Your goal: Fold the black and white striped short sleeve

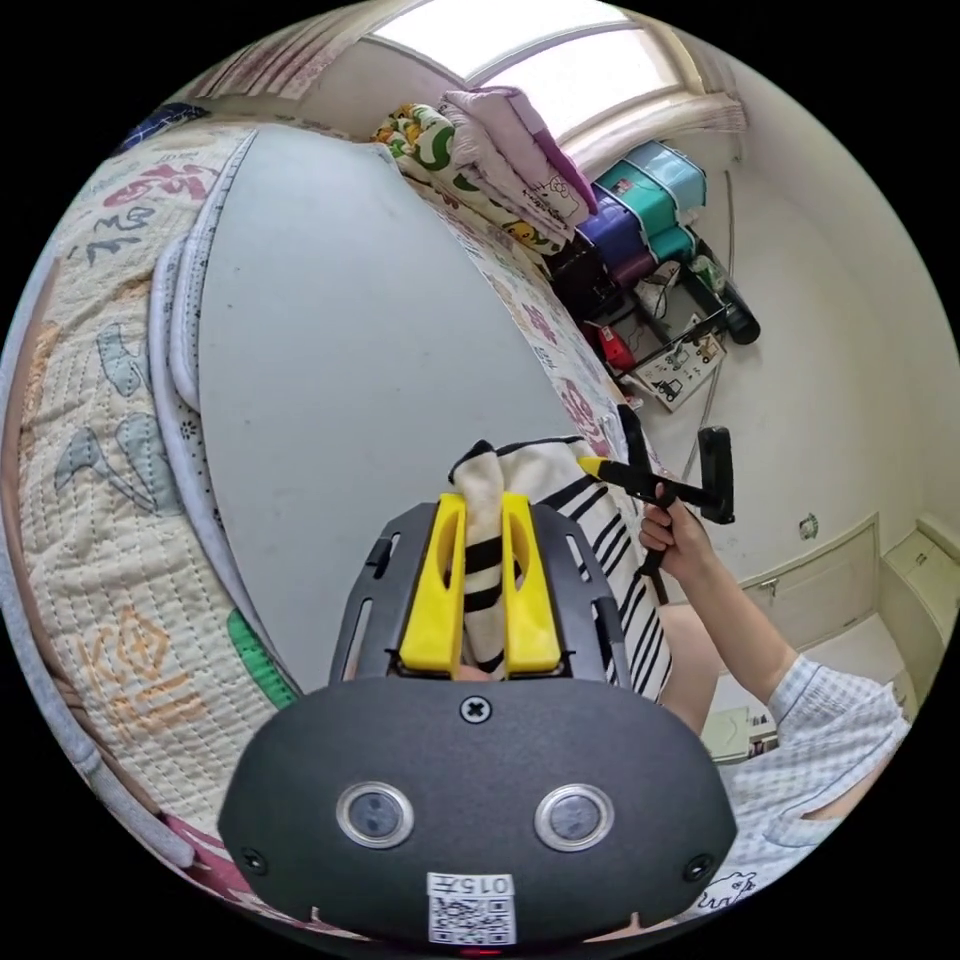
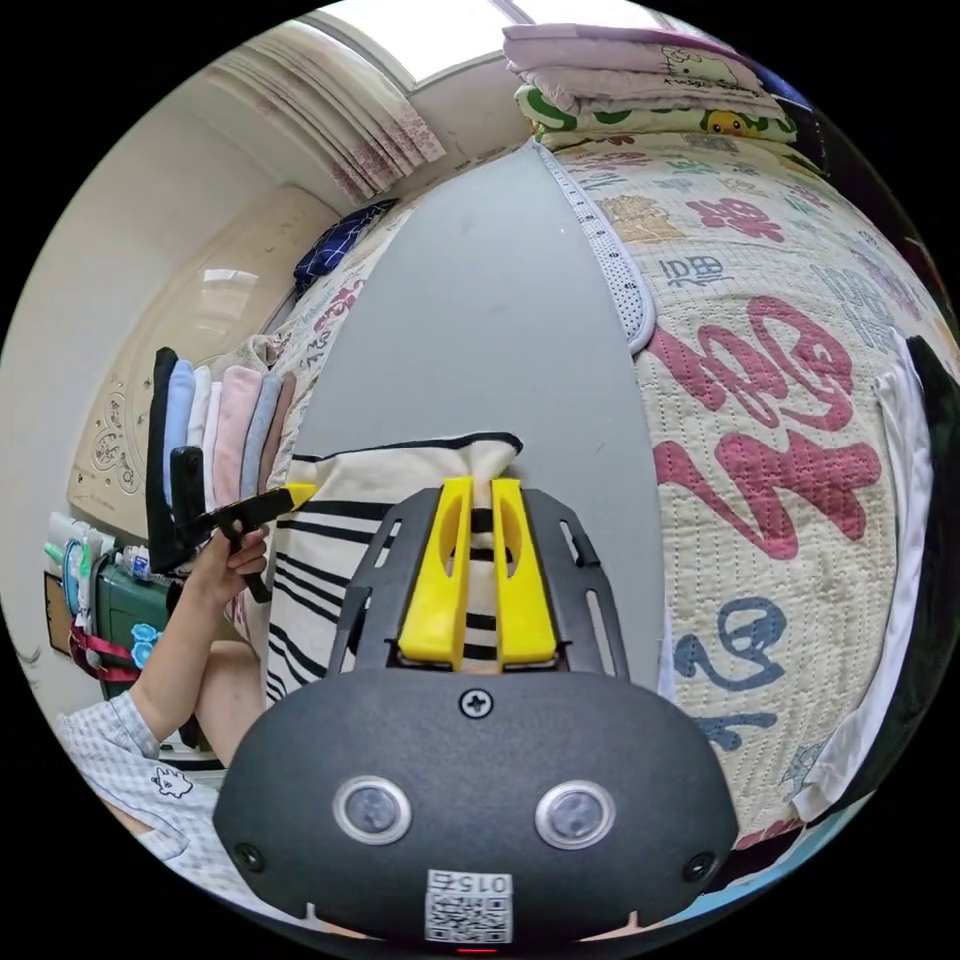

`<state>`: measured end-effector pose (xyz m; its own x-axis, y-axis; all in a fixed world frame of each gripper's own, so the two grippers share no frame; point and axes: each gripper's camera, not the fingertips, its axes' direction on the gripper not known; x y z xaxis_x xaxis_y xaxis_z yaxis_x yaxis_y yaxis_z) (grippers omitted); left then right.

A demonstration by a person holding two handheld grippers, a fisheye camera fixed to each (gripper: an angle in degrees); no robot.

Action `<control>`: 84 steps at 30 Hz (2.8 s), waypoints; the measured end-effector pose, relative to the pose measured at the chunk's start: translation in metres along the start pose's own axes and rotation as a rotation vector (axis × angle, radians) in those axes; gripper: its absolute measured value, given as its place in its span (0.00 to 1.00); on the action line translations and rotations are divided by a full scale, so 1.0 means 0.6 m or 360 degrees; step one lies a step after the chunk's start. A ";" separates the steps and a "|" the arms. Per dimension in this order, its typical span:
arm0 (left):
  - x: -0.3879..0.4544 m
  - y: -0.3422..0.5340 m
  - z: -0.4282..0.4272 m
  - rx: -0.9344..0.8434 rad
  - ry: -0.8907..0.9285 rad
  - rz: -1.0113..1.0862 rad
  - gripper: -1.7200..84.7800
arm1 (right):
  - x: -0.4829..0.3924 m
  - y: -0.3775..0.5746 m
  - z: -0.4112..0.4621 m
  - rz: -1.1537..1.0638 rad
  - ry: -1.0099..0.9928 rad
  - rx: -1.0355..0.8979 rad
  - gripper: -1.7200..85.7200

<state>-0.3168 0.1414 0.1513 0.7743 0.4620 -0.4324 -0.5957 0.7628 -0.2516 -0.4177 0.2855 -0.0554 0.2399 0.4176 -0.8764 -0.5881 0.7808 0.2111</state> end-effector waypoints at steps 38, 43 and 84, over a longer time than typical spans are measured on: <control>0.175 0.485 -1.253 0.1343 -0.0633 0.0490 0.06 | -0.628 0.584 0.565 -0.1021 -0.0691 0.0684 0.02; 0.018 0.381 -1.232 0.1188 -0.1173 -0.0137 0.10 | -0.702 0.449 0.979 -0.0750 -0.0035 0.0406 0.02; 0.651 0.045 -0.931 0.0878 -0.1233 0.0518 0.10 | -1.020 -0.042 0.613 -0.0662 0.0628 0.0983 0.01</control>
<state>-0.1497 0.0900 -0.5083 0.6338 0.7028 0.3230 -0.7729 0.5592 0.3000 -0.2657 0.1813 0.6348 -0.0117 -0.0635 -0.9979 0.0442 0.9970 -0.0640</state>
